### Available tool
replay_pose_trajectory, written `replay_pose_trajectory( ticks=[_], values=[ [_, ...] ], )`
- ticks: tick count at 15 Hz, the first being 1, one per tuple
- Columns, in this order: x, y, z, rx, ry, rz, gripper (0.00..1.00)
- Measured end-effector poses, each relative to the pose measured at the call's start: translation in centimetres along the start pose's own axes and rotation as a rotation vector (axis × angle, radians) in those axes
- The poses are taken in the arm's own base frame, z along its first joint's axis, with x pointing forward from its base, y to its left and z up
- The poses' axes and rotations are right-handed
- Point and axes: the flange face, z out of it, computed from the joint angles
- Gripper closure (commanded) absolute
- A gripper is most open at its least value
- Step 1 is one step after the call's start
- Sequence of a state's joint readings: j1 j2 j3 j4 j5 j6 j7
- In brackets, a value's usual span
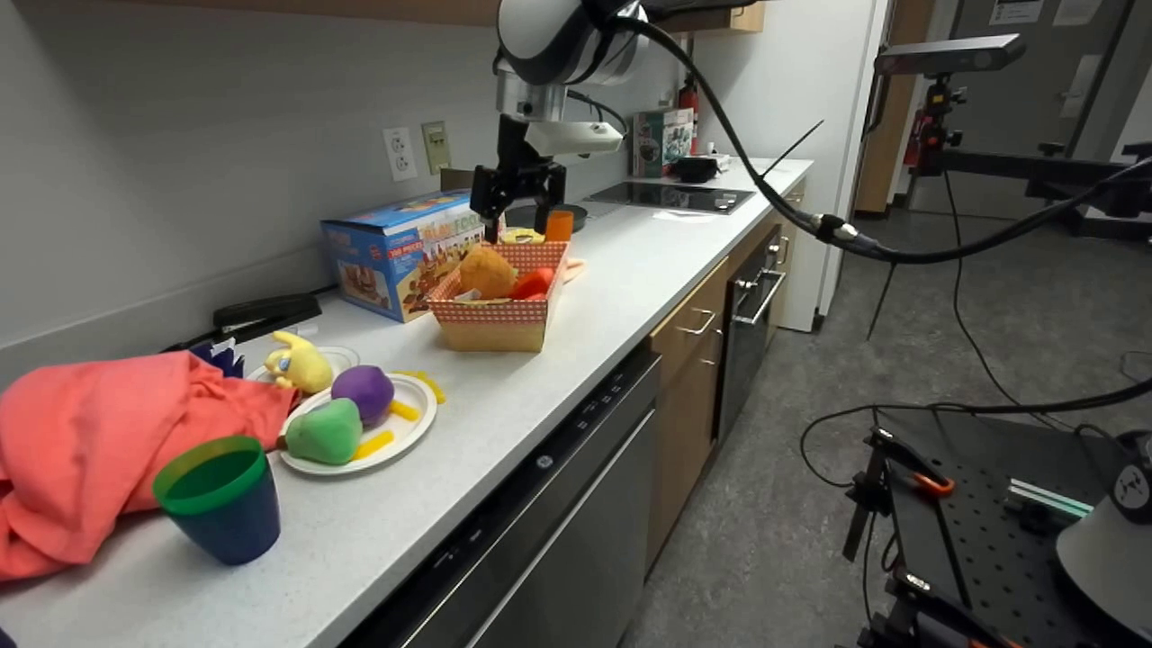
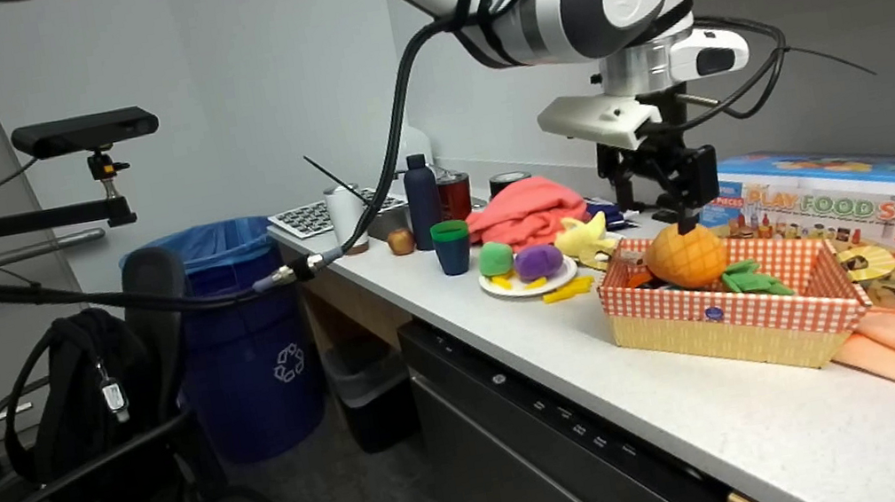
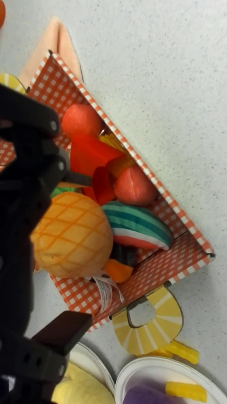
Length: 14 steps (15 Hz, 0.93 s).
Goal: Put the yellow object inside the basket
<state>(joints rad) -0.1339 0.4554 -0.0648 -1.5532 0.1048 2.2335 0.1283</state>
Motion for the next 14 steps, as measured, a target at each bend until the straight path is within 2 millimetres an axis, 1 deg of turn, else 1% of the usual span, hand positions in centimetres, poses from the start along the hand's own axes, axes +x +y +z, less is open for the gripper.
replay_pose_trajectory(
  ticks=[5,10,12,14],
  values=[
    [-4.3,1.5,-2.2,0.009,0.06,0.017,0.0],
    [-8.5,3.1,-3.6,0.013,0.086,0.033,0.0],
    [-9.9,3.7,-4.2,0.014,0.092,0.041,0.0],
    [-10.6,4.0,-4.6,0.016,0.096,0.045,0.0]
  ],
)
